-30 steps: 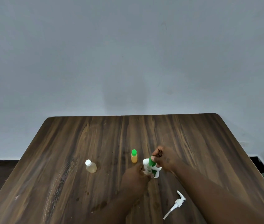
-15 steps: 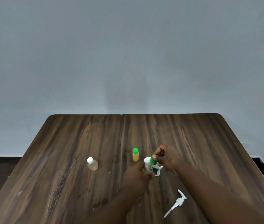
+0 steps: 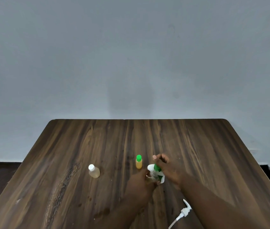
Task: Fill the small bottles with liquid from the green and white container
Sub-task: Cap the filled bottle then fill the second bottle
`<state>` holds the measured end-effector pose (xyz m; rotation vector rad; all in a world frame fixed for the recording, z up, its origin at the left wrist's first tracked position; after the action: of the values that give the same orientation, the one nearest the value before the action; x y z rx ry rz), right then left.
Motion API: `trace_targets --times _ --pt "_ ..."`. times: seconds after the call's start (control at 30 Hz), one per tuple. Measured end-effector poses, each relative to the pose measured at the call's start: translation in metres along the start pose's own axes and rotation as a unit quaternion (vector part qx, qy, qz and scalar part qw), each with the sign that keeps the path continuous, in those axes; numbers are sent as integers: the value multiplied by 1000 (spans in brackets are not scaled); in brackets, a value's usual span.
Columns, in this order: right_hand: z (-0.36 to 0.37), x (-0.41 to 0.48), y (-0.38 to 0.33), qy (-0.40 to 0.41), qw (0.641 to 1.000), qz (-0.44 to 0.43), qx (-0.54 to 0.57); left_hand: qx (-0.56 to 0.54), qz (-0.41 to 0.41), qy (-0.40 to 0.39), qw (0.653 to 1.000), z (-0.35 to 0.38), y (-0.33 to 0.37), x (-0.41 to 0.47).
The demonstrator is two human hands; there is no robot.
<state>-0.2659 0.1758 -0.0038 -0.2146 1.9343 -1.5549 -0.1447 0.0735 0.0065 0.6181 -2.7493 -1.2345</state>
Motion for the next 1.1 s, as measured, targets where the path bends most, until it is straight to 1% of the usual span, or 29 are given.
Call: trace_targets --times 0.07,0.1,0.23,0.3,0.37,0.43,0.57,0.63,0.9,1.0,1.1 --pt "10 -2 2 -9 998 13 60 -7 11 -4 1000 1 2 -1" --pt "13 -4 3 -15 997 20 74 -11 17 -6 1000 1 2 -1" --pt "14 0 13 -34 997 16 62 -12 21 -6 1000 1 -1 -2" --pt "14 3 19 -4 998 16 61 -4 22 5 1000 3 -4 -1" --pt "11 7 23 24 998 -3 62 -9 14 6 1000 7 -6 -1" --pt "14 9 21 13 998 -15 57 -12 10 5 1000 8 -5 -2" --pt "16 4 17 -2 995 8 103 -24 3 9 1000 7 -2 -4" --pt "18 2 16 -11 994 13 104 -23 -2 9 1000 8 -2 -3" --pt "16 6 20 -2 994 20 106 -38 -24 17 999 4 -2 -6" --pt "22 4 18 -18 992 19 127 -25 -36 16 999 2 0 -4" --pt "21 3 16 -15 988 20 155 -14 -47 19 999 2 1 -1"
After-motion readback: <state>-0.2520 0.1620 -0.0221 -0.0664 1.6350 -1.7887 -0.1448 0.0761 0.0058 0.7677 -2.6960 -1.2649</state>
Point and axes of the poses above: each hand's wrist, its own x-axis towards the middle knuckle, its own z-axis out of the palm, y = z × x, the point moved 6 cm from there along x, towards the middle knuckle, and after that the axes turned 8 degrees about x, right-handed, at the moved point
